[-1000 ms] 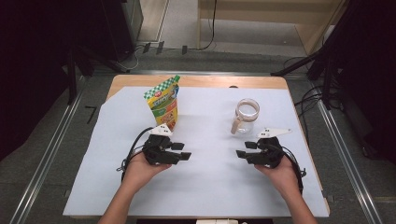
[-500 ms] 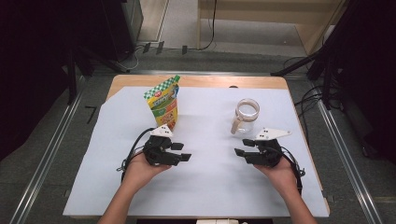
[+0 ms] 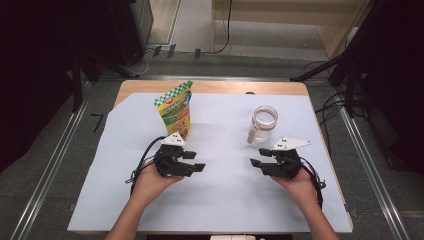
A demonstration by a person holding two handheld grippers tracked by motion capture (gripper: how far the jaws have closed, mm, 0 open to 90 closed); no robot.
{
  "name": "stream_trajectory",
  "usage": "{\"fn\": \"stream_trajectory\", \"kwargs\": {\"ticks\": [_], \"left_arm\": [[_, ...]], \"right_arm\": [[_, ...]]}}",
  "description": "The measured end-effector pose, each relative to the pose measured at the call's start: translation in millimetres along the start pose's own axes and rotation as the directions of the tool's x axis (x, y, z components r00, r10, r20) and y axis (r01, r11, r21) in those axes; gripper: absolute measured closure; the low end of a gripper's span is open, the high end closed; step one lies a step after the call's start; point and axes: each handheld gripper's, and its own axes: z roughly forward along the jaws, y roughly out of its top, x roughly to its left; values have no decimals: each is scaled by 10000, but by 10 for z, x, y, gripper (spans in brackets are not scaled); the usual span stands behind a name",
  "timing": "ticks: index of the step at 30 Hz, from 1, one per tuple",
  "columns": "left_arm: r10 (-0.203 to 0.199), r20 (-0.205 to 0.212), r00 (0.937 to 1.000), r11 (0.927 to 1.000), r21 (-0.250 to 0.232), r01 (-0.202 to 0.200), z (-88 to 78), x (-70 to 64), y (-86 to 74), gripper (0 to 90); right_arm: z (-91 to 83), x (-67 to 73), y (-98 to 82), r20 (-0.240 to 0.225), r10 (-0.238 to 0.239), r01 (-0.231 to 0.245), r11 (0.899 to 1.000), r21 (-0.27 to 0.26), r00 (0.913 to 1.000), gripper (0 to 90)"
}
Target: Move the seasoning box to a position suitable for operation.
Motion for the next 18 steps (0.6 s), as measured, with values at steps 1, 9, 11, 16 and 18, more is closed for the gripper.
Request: {"fn": "stream_trajectory", "kwargs": {"ticks": [1,9,11,16,18], "left_arm": [[22,19,10000,10000,1,-22,5,1,0,410],[77,-120,9999,9999,-89,-79,18,4,3,391],[90,-124,9999,9998,-162,-92,12,14,4,388],[136,-55,9999,9999,-31,-136,22,14,6,399],[143,-22,9999,9999,-28,-143,34,7,6,398]], "right_arm": [[0,0,-4,21,-55,55,10000,-12,10000,476],[-9,-14,-9,39,-3,3,10000,22,10000,479],[-13,-22,-11,15,129,-129,9999,57,9999,485],[-51,-71,1,12,452,-452,9989,-127,9990,493],[-64,-93,-5,-15,503,-503,9986,-172,9987,483]]}}
